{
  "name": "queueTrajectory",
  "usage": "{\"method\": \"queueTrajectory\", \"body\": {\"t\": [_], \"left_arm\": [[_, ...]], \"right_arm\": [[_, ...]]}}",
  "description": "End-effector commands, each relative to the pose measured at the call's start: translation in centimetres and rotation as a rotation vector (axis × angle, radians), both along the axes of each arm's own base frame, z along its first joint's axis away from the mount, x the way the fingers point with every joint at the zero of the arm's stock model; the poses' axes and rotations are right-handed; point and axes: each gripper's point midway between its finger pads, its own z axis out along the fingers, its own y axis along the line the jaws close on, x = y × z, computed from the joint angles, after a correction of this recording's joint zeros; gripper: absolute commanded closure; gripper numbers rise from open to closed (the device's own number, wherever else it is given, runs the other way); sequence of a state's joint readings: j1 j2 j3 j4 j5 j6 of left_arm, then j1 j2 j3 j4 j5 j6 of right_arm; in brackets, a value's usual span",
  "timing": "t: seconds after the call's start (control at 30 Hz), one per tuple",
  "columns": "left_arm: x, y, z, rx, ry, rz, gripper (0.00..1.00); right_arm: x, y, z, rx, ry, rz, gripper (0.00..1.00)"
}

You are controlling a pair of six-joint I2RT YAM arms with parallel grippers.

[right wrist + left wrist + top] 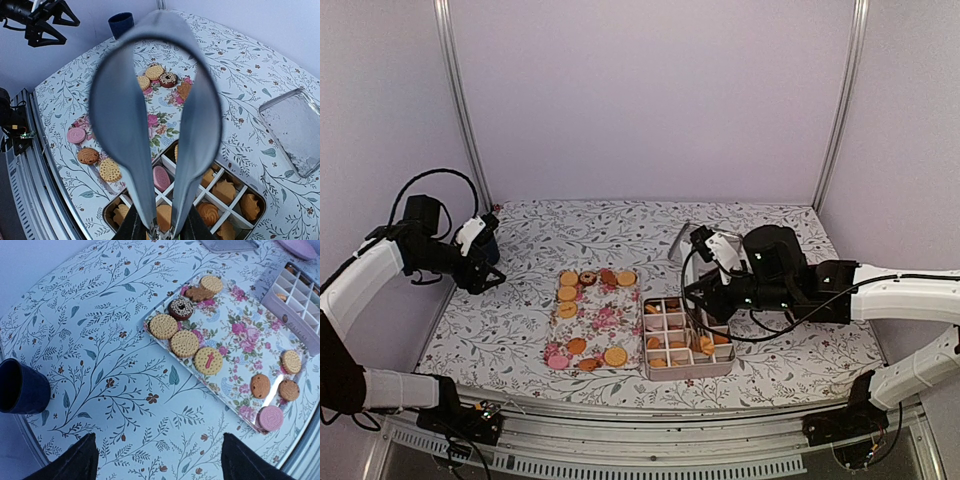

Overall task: Pack the cookies
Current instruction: Place the fake cookies in the empty pocket of the box.

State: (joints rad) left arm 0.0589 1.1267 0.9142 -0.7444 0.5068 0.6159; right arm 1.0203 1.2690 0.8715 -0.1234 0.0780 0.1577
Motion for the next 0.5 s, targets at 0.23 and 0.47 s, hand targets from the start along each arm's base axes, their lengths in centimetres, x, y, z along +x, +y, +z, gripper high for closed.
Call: {"method": "queueTrajectory", "body": {"t": [0.23,0.47], "left_arm": [[0.48,0.0,0.88,0.002,-0.026,0.001,0.15],[0.37,-0.02,0.82,0.0,-0.023,0.001,0.15]], "right_arm": [[0.87,0.81,1.2,0.035,-0.055,-0.007,0.73],[1.05,0.87,1.72,0.04,-0.068,-0.01,0.66]]}}
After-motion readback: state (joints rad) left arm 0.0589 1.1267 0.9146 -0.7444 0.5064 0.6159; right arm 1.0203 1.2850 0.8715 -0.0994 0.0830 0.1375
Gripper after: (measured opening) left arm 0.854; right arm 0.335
